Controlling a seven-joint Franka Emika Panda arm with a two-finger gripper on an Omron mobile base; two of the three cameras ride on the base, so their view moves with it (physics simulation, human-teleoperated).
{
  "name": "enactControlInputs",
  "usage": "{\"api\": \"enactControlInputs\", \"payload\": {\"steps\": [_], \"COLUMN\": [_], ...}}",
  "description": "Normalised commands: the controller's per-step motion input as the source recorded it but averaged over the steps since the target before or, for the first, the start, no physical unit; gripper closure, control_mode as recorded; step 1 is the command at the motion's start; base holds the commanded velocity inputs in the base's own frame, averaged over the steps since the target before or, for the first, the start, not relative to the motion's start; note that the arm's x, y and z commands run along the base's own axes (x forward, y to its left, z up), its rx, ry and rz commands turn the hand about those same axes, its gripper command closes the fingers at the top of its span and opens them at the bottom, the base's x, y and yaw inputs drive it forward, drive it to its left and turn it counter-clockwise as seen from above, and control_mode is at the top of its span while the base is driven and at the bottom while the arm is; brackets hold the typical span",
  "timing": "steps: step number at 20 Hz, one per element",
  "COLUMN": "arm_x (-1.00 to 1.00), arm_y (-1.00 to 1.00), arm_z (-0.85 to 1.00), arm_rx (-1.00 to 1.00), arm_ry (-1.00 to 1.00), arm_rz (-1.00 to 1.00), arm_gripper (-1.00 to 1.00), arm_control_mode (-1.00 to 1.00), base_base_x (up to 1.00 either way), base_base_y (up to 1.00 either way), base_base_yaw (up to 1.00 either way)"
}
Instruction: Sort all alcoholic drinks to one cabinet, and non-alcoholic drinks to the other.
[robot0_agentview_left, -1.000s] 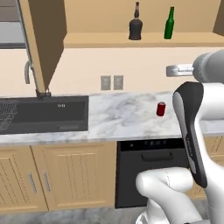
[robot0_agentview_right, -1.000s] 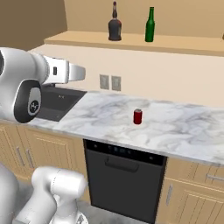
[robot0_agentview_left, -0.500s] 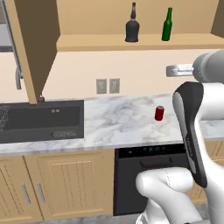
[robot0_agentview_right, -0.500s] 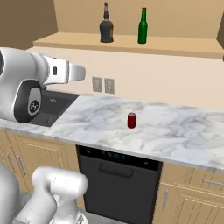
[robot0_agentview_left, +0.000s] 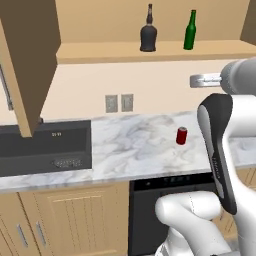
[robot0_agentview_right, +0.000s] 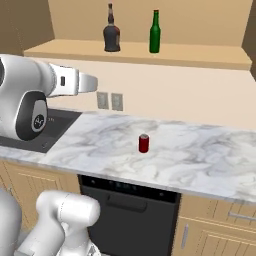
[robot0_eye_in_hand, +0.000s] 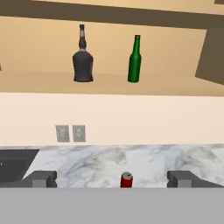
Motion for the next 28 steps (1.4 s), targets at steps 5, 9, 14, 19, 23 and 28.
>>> {"api": "enactControlInputs", "payload": {"steps": [5, 9, 14, 19, 23, 28], "arm_x": [0.00, 0.00, 0.00, 0.00, 0.00, 0.00], "arm_y": [0.00, 0.00, 0.00, 0.00, 0.00, 0.00], "arm_z": [0.00, 0.00, 0.00, 0.00, 0.00, 0.00], "arm_rx": [0.00, 0.00, 0.00, 0.00, 0.00, 0.00], "arm_ry": [0.00, 0.00, 0.00, 0.00, 0.00, 0.00], "arm_rz": [0.00, 0.00, 0.00, 0.00, 0.00, 0.00], "arm_gripper": [-1.00, -1.00, -1.00, -1.00, -1.00, -1.00], "arm_control_mode": [1.00, 1.00, 1.00, 1.00, 1.00, 1.00], "base_base_x": [0.43, 0.41, 0.37, 0.35, 0.34, 0.34], "base_base_y": [-0.12, -0.09, -0.05, -0.05, -0.06, -0.06], "base_base_yaw": [-0.08, -0.07, -0.08, -0.08, -0.08, -0.08]}}
